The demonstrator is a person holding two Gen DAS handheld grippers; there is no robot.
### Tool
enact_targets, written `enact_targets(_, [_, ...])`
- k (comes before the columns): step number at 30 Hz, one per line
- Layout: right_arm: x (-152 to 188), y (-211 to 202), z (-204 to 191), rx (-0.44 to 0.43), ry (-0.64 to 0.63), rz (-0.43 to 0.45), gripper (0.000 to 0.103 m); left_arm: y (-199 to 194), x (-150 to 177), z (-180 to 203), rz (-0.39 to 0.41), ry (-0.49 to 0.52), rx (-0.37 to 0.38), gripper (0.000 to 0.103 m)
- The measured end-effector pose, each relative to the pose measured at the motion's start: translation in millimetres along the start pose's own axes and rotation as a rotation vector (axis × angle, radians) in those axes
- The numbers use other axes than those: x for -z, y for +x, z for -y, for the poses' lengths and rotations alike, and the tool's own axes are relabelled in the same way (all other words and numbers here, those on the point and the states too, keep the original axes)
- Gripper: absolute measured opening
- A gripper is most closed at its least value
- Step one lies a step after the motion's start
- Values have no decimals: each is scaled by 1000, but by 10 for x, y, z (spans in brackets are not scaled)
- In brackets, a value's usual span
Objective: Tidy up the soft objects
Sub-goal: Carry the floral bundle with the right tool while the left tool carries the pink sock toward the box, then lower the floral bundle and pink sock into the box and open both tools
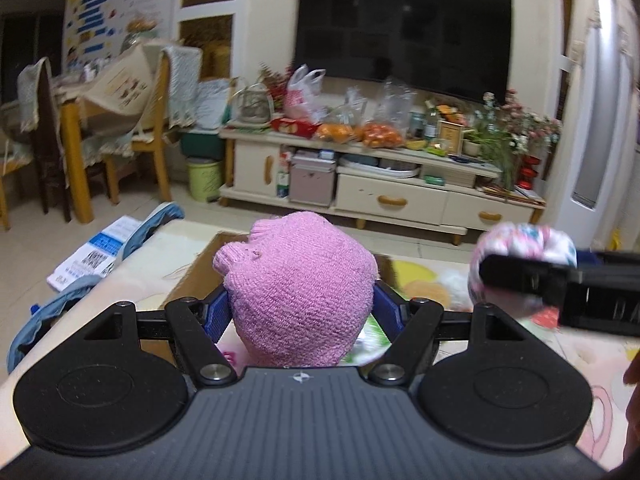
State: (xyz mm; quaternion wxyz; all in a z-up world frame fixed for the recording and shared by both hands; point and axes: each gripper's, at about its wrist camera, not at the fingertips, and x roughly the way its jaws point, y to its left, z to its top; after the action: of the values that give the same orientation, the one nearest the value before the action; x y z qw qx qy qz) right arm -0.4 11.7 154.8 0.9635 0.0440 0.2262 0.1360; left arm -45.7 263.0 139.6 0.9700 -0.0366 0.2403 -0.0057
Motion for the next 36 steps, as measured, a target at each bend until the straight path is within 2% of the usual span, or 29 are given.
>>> enact_targets(7, [-261, 512, -197, -50, -69, 1, 69, 128, 19, -58, -50, -78, -37, 89])
enact_targets(12, [-299, 856, -267, -96, -69, -27, 69, 180, 45, -33, -75, -75, -55, 89])
enact_targets(22, [-269, 1286, -310, -144, -55, -92, 69, 203, 71, 1, -110, -53, -84, 89])
enact_targets(26, [-199, 1373, -274, -147, -24, -112, 72, 182, 71, 11, -114, -46, -88, 92])
enact_targets(28, [-198, 1407, -244, -157, -7, -120, 79, 182, 75, 11, -119, -44, -91, 92])
enact_targets(29, [-198, 1403, -228, -156, 7, -117, 87, 172, 73, 8, -120, -45, -90, 97])
enact_targets(30, [-201, 1373, -207, -158, 21, -105, 89, 163, 69, 2, -116, -51, -91, 101])
enact_targets(32, [-235, 1270, -148, -162, 34, -73, 89, 122, 47, -27, -99, -63, -84, 102])
enact_targets(36, [-269, 990, 66, -101, 46, 4, 93, 30, -7, -74, -59, -93, -71, 103])
